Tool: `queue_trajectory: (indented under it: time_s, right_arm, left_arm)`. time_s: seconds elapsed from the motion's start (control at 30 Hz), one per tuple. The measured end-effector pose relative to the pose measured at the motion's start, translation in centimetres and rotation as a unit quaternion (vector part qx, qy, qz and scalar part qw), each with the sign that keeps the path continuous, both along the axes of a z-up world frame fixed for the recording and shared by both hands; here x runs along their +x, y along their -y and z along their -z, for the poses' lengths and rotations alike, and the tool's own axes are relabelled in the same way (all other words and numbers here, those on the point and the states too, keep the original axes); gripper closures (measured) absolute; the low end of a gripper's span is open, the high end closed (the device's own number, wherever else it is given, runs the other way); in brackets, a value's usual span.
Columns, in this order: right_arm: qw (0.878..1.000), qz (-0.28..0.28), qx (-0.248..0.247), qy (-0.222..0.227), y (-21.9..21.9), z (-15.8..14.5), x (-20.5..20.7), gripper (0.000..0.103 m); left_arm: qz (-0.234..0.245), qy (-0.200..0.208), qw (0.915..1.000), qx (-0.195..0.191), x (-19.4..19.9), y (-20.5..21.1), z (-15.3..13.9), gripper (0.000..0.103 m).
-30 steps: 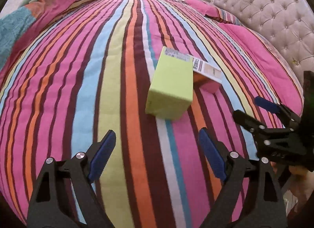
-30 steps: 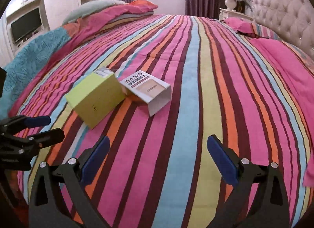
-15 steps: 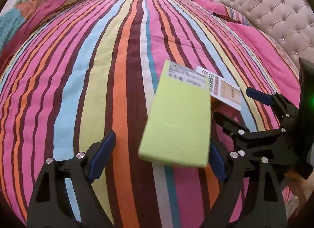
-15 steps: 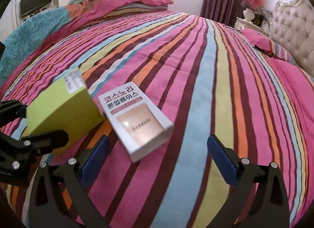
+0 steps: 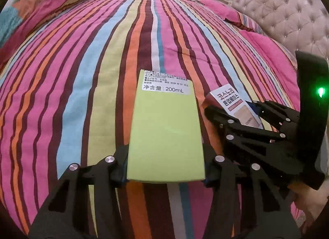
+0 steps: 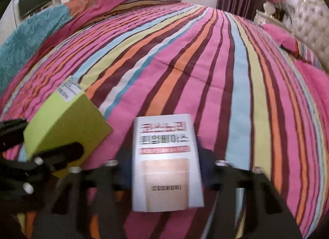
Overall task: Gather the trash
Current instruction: 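Grasp the lime-green box with the left tool while the right tool grasps the white COSNORI box, then carry the lime box and COSNORI box over the wastebasket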
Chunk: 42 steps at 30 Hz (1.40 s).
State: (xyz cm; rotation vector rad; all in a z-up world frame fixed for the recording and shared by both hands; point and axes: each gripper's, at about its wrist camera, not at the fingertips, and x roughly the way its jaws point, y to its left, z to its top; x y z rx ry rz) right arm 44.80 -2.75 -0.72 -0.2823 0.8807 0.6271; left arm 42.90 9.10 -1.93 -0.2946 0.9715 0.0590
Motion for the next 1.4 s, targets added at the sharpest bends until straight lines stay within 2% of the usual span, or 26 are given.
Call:
queue_trajectory:
  time_s: [0.13, 0.47, 0.67, 1.0, 1.4]
  right_arm:
    - [0.999, 0.016, 0.025, -0.015, 0.7, -0.5, -1.2, 0.057]
    - [0.993, 0.079, 0.069, -0.050, 3.8, -2.0, -5.5, 0.057]
    - [0.989, 0.092, 0.096, -0.066, 5.1, -3.1, -10.1, 0.057]
    - [0.980, 0.110, 0.136, -0.100, 7.3, -3.1, -17.6, 0.057]
    - [0.979, 0.109, 0.146, -0.092, 8.9, -4.3, -25.8, 0.057]
  left_arm:
    - [-0.006, 0.004, 0.9998, -0.017, -0.8, -0.6, -0.3, 0.053]
    - [-0.004, 0.014, 0.9998, -0.012, -5.6, -0.8, -2.4, 0.053]
    - [0.005, 0.022, 0.9997, -0.007, -9.9, -0.3, -3.8, 0.053]
    - [0.013, 0.020, 0.9997, 0.011, -18.8, 0.8, -4.7, 0.053]
    - [0.034, 0.018, 0.9984, 0.041, -28.4, 2.9, -5.0, 0.053]
